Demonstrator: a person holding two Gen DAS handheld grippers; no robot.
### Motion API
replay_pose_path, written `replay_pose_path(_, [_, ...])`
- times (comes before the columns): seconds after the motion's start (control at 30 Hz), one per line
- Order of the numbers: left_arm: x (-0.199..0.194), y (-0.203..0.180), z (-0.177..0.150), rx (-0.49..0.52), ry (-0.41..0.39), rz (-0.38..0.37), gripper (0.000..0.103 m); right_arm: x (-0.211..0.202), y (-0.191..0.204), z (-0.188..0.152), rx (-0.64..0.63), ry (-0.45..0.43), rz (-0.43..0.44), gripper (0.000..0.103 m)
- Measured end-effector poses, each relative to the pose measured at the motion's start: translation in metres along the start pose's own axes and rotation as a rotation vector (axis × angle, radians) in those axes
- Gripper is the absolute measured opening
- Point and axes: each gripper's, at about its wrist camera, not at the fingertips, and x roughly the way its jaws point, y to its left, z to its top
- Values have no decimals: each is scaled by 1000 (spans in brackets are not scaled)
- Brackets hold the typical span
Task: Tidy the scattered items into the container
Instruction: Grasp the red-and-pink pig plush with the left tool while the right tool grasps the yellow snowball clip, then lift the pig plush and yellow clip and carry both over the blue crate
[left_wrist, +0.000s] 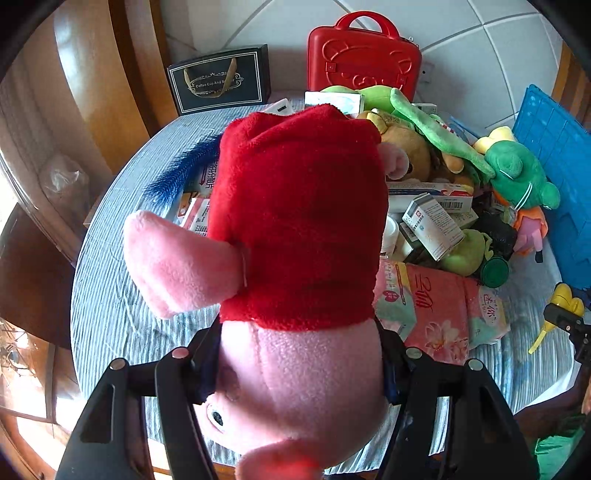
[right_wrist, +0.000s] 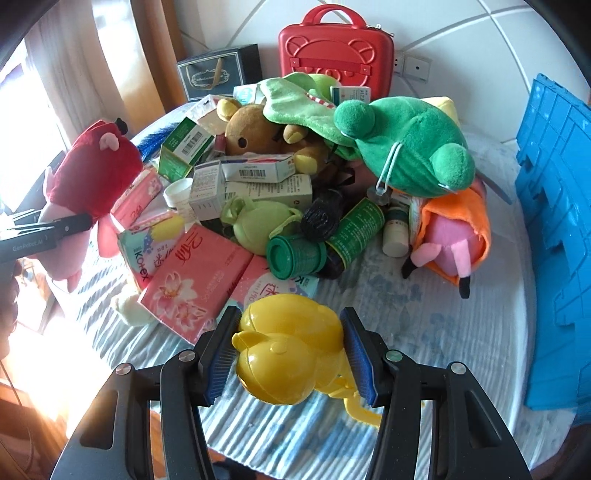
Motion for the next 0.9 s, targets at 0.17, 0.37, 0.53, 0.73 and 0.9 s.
replay_pose_path(0.17, [-5, 1, 2, -1, -12, -1, 65, -8, -1, 7, 5, -20, -6, 54])
replay_pose_path(0.37, [-18, 3, 6, -1, -31, -4, 65, -22, -5, 16, 17, -42, -11, 54])
replay_pose_path(0.53, [-36, 3, 13, -14, -42, -3, 65, -41, -9, 23, 42, -55, -1, 54])
replay_pose_path(0.73, [-70, -5, 25, -6, -78, -2, 65, -79, -14, 33, 81, -87, 13, 54])
replay_pose_path(0.9, [-106, -13, 37, 12, -126, -14, 65, -114, -18, 42, 105, -113, 9, 54])
